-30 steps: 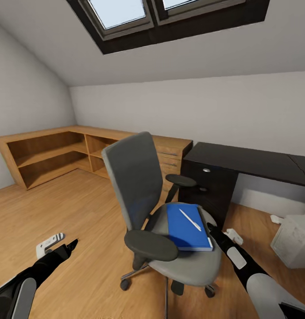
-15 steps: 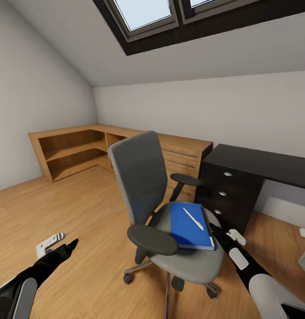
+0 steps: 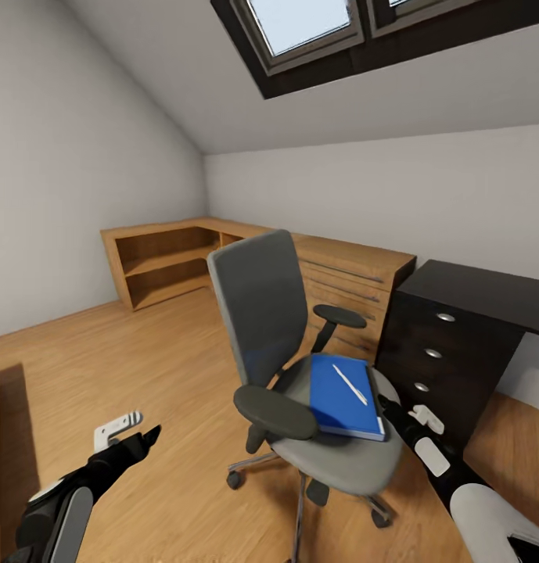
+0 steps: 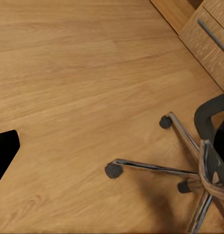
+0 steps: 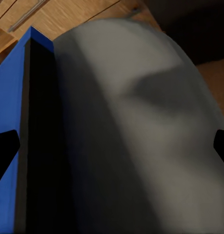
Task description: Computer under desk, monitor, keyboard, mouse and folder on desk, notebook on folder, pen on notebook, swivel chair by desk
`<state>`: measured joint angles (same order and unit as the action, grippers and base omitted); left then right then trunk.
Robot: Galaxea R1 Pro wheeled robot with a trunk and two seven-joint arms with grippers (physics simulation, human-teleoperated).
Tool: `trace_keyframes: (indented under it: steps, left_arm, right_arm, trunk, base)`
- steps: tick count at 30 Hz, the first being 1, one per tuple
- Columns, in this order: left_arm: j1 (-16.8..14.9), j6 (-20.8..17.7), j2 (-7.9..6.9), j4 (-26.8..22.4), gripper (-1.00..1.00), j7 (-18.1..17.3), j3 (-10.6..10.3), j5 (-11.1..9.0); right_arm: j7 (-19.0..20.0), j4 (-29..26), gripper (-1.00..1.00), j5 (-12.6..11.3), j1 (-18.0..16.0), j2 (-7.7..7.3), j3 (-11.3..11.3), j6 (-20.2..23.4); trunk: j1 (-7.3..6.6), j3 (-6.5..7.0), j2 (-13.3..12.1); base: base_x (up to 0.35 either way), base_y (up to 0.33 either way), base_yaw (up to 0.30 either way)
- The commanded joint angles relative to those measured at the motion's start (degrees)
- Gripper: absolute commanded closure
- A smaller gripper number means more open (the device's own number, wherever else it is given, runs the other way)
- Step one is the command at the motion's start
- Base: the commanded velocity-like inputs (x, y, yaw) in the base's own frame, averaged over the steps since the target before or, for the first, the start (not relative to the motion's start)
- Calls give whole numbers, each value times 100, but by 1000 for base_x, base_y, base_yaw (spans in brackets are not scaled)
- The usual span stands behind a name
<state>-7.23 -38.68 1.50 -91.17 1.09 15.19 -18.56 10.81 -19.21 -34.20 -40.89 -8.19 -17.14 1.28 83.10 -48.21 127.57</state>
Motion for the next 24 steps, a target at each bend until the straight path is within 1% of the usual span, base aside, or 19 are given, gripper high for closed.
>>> trace_keyframes:
  steps: [1, 3, 6, 18, 24]
  left_arm:
    - [-7, -34, 6, 22, -100, 14, -26, -44]
    - [-7, -34, 2, 47, -100, 19, -120, -43]
    - [-7, -34, 0, 68, -100, 16, -205, -43]
    - [-7, -38, -4, 104, -100, -4, -244, -43]
    - [-7, -43, -10, 108, -100, -4, -249, -41]
  right_arm:
    - [35, 14, -100, -57, 2, 327, 9, 18]
    - [41, 14, -100, -53, 2, 327, 9, 8]
    - [43, 20, -100, -45, 2, 332, 9, -8]
    - [30, 7, -100, -43, 2, 319, 9, -11]
    - [35, 24, -100, -40, 2, 318, 9, -13]
  trunk:
    - [0, -6, 2]
    - [0, -6, 2]
    - [0, -6, 2]
    - [0, -6, 2]
    - [0, -6, 2]
  base:
    - [0, 0, 250]
    - [0, 0, 147]
    - [0, 0, 58]
    - [-4, 0, 3]
    - [-319, 0, 0]
